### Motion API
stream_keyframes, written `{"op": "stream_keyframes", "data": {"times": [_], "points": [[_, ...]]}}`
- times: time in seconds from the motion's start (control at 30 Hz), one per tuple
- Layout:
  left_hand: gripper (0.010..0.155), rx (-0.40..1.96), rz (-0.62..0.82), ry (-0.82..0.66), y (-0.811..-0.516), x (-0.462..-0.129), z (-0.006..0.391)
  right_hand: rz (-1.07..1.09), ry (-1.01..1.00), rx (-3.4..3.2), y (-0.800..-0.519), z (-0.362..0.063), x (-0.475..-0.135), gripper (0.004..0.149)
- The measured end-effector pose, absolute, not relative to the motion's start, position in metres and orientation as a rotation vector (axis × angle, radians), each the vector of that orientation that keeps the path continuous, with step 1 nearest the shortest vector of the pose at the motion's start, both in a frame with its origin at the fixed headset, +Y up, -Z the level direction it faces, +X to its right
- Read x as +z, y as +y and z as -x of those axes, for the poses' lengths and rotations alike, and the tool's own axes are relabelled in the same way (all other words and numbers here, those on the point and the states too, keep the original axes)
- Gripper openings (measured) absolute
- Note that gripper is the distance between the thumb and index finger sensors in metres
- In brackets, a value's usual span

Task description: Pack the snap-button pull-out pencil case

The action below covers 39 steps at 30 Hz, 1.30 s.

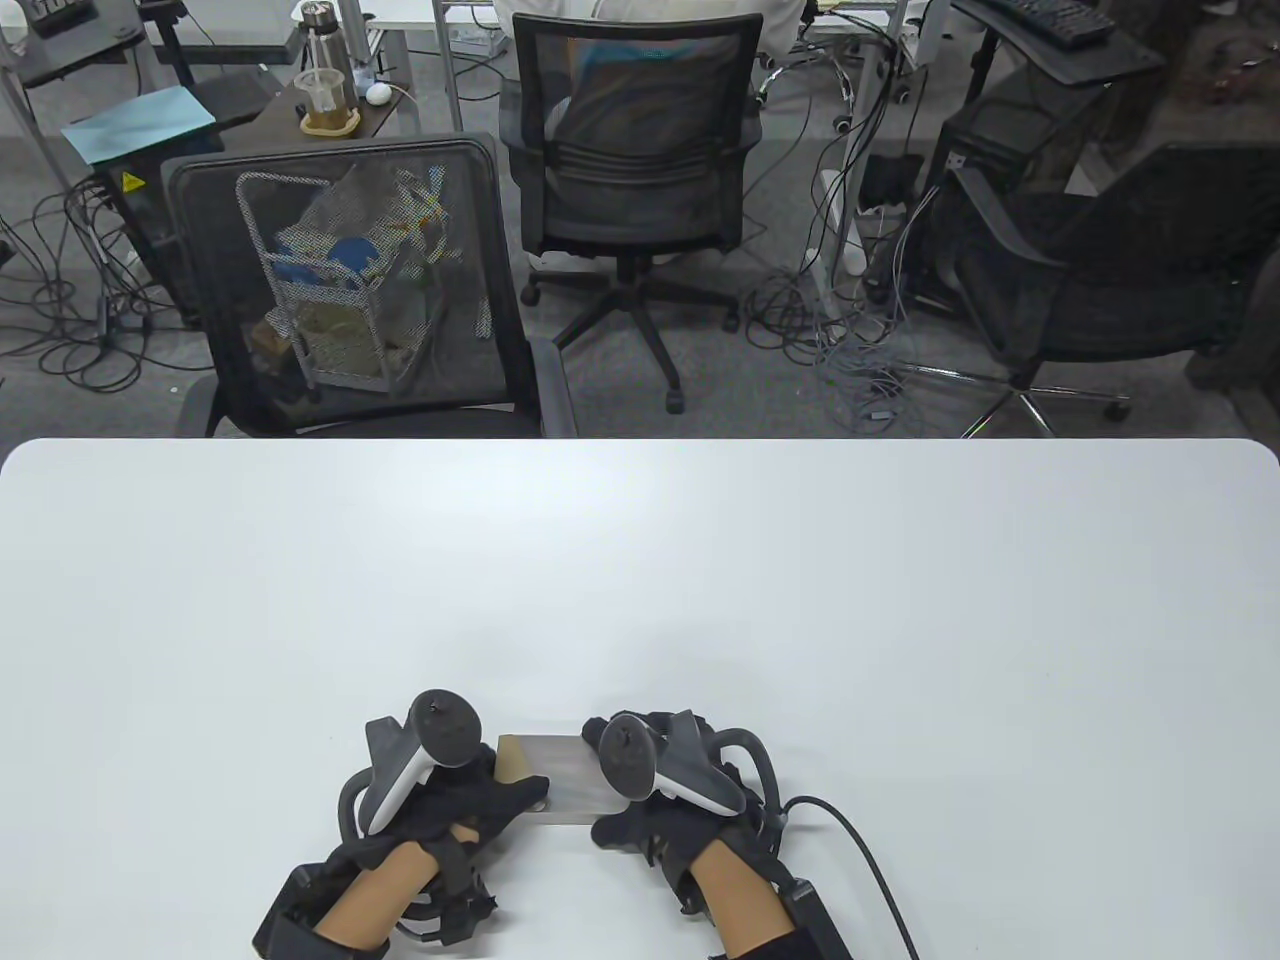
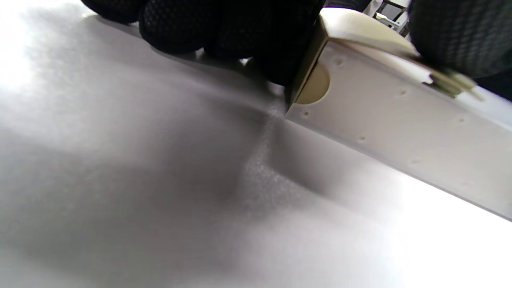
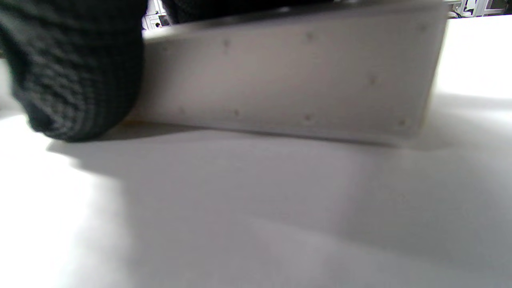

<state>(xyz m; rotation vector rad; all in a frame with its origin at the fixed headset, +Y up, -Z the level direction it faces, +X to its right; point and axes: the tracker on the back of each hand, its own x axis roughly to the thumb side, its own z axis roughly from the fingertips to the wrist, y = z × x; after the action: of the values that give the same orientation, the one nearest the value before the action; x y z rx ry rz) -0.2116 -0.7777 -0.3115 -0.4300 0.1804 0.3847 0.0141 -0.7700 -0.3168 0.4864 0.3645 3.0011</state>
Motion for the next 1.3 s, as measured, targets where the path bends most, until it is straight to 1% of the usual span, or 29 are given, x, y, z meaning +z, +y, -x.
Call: {"op": "stream_keyframes", "data": {"times": [0.13,0.6,0.7,0.83,0.9,0.93,1.03,1.1,1.23,1.3], "points": [[0.079,0.365,0.432,0.189,-0.777,-0.311,0.210,-0.488,0.362,3.002,-0.770,-0.014,-0.316,0.090],[0.080,0.412,0.421,0.175,-0.777,-0.310,0.216,-0.494,0.356,2.988,-0.771,-0.015,-0.316,0.091],[0.078,0.434,0.449,0.142,-0.771,-0.313,0.222,-0.495,0.358,2.982,-0.772,-0.016,-0.317,0.091],[0.077,0.524,0.431,0.111,-0.758,-0.317,0.236,-0.495,0.360,2.980,-0.772,-0.016,-0.317,0.091],[0.075,0.550,0.373,0.111,-0.747,-0.318,0.246,-0.495,0.361,2.980,-0.772,-0.017,-0.317,0.091],[0.075,0.536,0.321,0.121,-0.739,-0.318,0.250,-0.495,0.361,2.979,-0.772,-0.017,-0.317,0.091],[0.077,0.446,0.165,0.154,-0.719,-0.316,0.264,-0.496,0.360,2.978,-0.772,-0.017,-0.317,0.091],[0.077,0.404,0.076,0.155,-0.712,-0.313,0.271,-0.496,0.360,2.978,-0.772,-0.017,-0.317,0.091],[0.085,0.252,-0.128,0.149,-0.711,-0.304,0.279,-0.498,0.357,2.973,-0.772,-0.018,-0.317,0.091],[0.088,0.177,-0.153,0.152,-0.714,-0.301,0.283,-0.497,0.357,2.971,-0.773,-0.018,-0.317,0.091]]}}
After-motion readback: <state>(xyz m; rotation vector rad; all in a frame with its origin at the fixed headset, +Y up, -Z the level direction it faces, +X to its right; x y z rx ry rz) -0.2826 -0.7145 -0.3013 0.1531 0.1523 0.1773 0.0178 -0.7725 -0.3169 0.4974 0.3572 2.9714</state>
